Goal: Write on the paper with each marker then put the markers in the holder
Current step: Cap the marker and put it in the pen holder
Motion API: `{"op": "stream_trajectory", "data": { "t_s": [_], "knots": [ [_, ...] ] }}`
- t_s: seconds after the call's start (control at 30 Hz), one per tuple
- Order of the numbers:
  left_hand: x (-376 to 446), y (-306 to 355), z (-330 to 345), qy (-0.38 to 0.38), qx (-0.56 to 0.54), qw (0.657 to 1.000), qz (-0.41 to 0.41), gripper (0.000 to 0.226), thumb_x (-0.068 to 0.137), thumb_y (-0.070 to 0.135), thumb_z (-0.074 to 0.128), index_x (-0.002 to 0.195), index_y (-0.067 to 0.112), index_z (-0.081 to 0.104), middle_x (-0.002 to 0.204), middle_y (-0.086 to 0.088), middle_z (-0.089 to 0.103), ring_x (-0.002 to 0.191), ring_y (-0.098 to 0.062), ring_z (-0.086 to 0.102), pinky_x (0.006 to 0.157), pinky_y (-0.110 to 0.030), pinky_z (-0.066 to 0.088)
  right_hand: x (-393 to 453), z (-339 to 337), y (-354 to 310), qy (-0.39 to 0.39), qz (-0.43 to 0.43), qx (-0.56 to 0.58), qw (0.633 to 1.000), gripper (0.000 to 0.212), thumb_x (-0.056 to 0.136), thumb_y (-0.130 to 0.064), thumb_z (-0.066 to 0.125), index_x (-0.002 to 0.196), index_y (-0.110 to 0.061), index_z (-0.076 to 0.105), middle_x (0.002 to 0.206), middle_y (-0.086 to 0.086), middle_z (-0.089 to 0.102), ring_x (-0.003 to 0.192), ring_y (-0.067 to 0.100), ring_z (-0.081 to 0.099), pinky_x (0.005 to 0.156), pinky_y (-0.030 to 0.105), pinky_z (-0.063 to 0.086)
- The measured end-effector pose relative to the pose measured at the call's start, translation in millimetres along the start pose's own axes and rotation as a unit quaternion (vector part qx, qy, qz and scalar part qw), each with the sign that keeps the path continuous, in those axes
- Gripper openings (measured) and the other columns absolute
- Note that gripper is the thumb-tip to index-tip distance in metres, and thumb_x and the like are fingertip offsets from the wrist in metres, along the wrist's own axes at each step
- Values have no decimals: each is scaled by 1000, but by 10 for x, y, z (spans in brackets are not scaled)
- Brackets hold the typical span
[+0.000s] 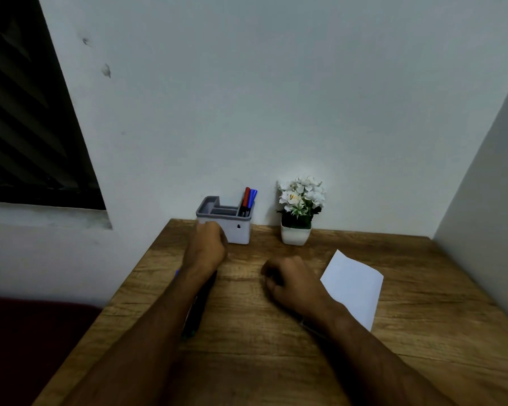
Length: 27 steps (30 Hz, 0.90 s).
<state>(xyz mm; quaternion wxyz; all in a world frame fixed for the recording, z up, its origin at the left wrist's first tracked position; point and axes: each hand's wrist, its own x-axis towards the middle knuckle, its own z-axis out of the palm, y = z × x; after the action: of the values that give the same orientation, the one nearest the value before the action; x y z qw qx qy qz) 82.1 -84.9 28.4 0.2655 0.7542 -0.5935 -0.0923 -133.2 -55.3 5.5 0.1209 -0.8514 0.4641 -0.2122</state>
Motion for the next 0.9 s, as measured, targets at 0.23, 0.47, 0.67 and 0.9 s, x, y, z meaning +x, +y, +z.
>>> {"op": "stream_trajectory", "data": {
  "t_s": [0.23,0.47,0.67,0.9],
  "knots": [
    [-268,93,-65,-100,100,990,-18,43,62,20,93,98,14,71,109,-8,68,102,-23,64,87,-36,57,-138,19,-156,0,-8,20,1000,22,96,-19,64,115,-20,75,107,-4,76,92,8,65,77,21,51],
    [-414,112,63,-37,93,995,9,19,88,5,62,107,9,66,117,-12,62,106,-26,62,87,-33,53,-254,-18,-141,0,3,32,999,20,98,-24,64,115,-22,74,109,-7,75,94,5,64,77,17,47],
    [-486,170,111,-6,112,994,-5,16,94,9,52,107,11,63,115,-13,62,106,-27,60,86,-35,51,-292,-59,-121,2,-1,26,1000,22,99,-23,64,118,-21,74,112,-6,76,97,6,66,83,19,53],
    [-495,189,127,7,148,989,-20,18,93,7,54,107,12,63,113,-11,64,106,-26,61,84,-35,53,-293,-42,-98,4,-3,26,1000,24,99,-22,64,121,-20,73,116,-5,75,100,6,65,86,17,52]
  ]
}}
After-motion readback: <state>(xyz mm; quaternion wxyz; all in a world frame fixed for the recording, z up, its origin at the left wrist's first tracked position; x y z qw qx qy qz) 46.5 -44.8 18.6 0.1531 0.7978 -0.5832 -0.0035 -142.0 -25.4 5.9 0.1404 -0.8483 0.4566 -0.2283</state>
